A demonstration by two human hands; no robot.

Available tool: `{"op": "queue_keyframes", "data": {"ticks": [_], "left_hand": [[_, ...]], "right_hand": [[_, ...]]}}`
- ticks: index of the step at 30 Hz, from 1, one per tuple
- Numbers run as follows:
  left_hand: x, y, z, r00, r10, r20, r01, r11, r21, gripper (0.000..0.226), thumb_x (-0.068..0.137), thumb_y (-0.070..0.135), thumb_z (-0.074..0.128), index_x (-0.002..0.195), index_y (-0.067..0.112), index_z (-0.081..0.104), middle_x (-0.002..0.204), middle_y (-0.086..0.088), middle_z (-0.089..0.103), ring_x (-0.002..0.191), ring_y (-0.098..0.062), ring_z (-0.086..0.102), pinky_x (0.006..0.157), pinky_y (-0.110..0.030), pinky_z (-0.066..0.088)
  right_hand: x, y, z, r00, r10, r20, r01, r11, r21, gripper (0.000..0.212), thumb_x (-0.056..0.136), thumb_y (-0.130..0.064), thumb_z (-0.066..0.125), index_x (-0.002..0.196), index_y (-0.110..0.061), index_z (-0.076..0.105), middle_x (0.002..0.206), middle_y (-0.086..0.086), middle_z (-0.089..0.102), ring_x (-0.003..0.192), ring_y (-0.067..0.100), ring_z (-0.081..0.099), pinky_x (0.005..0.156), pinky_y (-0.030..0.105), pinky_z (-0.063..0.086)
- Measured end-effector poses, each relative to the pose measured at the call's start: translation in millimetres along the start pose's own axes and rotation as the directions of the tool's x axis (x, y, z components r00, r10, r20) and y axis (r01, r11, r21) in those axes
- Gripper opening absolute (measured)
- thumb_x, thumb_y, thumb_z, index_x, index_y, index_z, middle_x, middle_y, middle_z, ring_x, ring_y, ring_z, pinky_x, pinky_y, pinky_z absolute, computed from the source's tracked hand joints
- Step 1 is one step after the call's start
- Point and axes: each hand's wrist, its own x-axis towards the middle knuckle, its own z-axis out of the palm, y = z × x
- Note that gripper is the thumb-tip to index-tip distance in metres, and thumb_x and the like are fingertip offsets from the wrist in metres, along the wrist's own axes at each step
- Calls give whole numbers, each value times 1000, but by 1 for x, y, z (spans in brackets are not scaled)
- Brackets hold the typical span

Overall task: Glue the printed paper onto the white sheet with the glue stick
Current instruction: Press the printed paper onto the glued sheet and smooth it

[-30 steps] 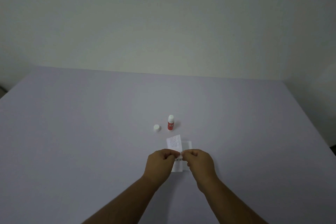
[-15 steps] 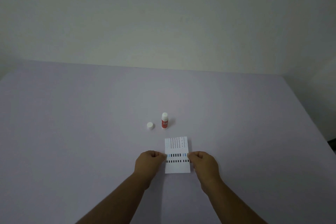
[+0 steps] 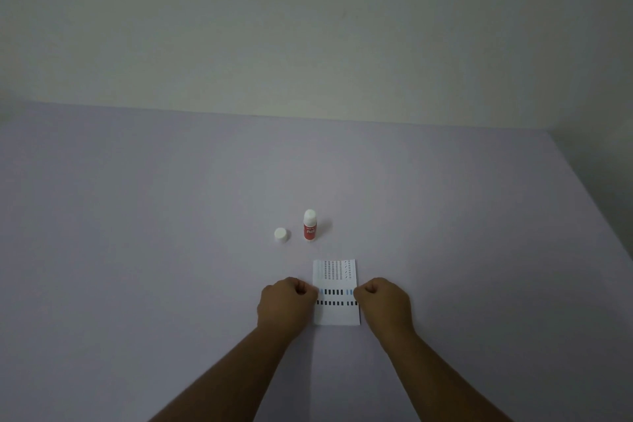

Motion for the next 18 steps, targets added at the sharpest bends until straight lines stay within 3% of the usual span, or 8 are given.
{"op": "queue_keyframes", "data": {"ticks": [4, 12, 18], "left_hand": [[2, -1, -2, 1000, -11, -6, 11, 1000, -12, 23, 85, 33, 56, 67, 20, 63, 83, 4, 72, 70, -13, 66, 69, -33, 59], [3, 0, -1, 1000, -19, -11, 19, 1000, -10, 25, 85, 32, 56, 64, 20, 59, 83, 4, 72, 68, -12, 65, 66, -30, 59], [4, 0, 1, 1000, -24, -10, 23, 1000, -8, 22, 86, 31, 57, 67, 21, 59, 88, 3, 73, 68, -12, 65, 64, -26, 58]], "right_hand": [[0, -1, 0, 1000, 0, 9, 1, 1000, -19, 24, 81, -15, 57, 59, -12, 50, 58, -7, 54, 47, 1, 46, 33, 11, 29], [1, -3, -1, 1000, -8, 7, 8, 999, -53, 38, 81, -14, 56, 47, -15, 40, 51, -8, 53, 40, 2, 43, 28, 11, 26], [2, -3, -1, 1000, -13, 13, 14, 998, -69, 38, 81, -15, 57, 46, -14, 42, 52, -7, 56, 38, 3, 45, 27, 10, 28]]}}
